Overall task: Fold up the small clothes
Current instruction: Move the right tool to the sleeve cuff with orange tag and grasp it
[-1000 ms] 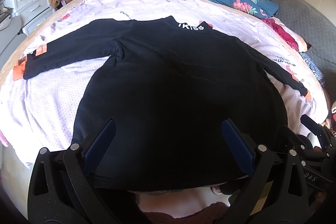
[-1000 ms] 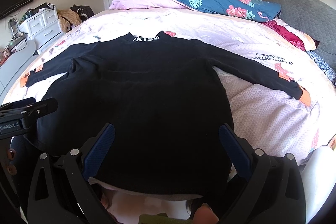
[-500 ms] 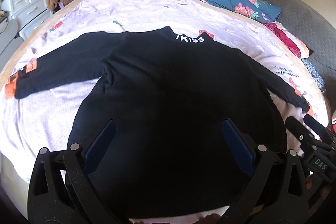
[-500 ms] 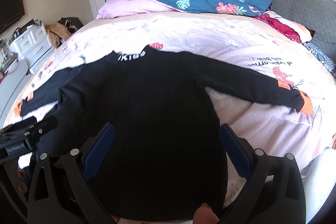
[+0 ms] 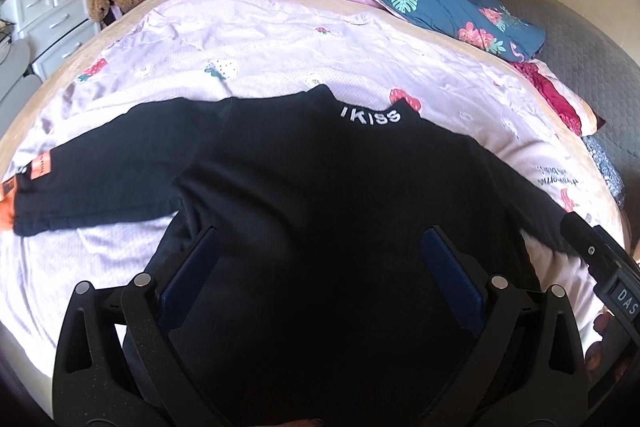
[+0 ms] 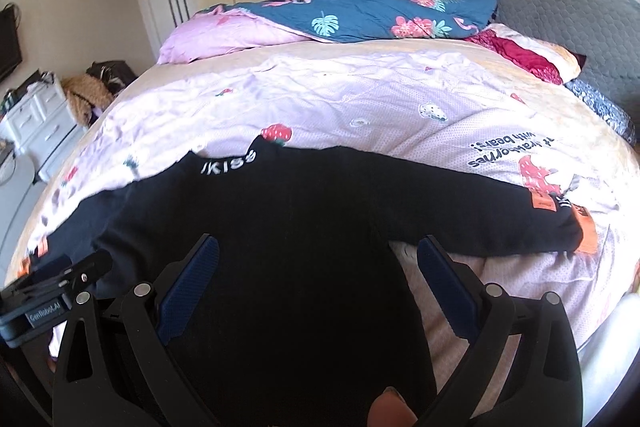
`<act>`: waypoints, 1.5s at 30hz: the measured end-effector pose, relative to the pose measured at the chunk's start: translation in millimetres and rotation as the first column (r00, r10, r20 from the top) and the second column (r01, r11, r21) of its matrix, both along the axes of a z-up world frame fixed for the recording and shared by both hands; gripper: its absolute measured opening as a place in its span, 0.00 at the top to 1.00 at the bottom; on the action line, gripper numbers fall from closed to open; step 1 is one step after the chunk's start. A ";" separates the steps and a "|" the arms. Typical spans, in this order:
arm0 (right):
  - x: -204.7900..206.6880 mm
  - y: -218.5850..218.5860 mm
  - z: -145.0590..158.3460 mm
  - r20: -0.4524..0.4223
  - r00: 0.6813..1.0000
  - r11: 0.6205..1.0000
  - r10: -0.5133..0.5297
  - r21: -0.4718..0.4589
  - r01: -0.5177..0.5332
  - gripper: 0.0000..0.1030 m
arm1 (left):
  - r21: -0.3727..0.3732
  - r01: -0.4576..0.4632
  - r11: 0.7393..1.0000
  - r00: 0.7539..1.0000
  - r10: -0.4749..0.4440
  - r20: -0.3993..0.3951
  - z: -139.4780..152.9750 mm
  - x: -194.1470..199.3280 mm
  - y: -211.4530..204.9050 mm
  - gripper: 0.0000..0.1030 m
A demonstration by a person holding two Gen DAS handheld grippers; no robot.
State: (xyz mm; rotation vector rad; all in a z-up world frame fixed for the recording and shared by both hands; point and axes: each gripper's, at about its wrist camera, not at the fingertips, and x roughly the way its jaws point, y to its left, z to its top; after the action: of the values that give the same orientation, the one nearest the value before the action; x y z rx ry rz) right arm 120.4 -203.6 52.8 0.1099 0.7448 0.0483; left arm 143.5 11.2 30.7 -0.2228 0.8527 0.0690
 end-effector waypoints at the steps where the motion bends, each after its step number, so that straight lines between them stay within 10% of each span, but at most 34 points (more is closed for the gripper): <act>1: 5.8 -0.5 0.3 0.000 1.000 1.000 -0.008 0.007 0.008 0.04 | -0.003 0.001 1.000 1.000 -0.001 0.001 -0.2 4.2 0.5 0.08; 20: 41.7 -88.0 -35.0 -0.064 0.960 0.956 -0.274 0.093 0.279 0.04 | 0.022 0.139 0.990 0.990 -0.139 -0.004 -15.8 79.6 -53.5 0.08; 45: 4.8 -267.5 -96.7 -0.298 0.733 0.683 -0.611 0.270 0.679 0.04 | 0.006 0.181 0.983 0.983 -0.181 0.003 -29.2 101.6 -67.9 0.08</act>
State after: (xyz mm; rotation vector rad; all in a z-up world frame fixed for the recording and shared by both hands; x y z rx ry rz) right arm 125.2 -471.1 -43.9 0.7475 0.8417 -0.5236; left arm 245.1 -56.8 1.5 -0.1388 0.8652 -0.0991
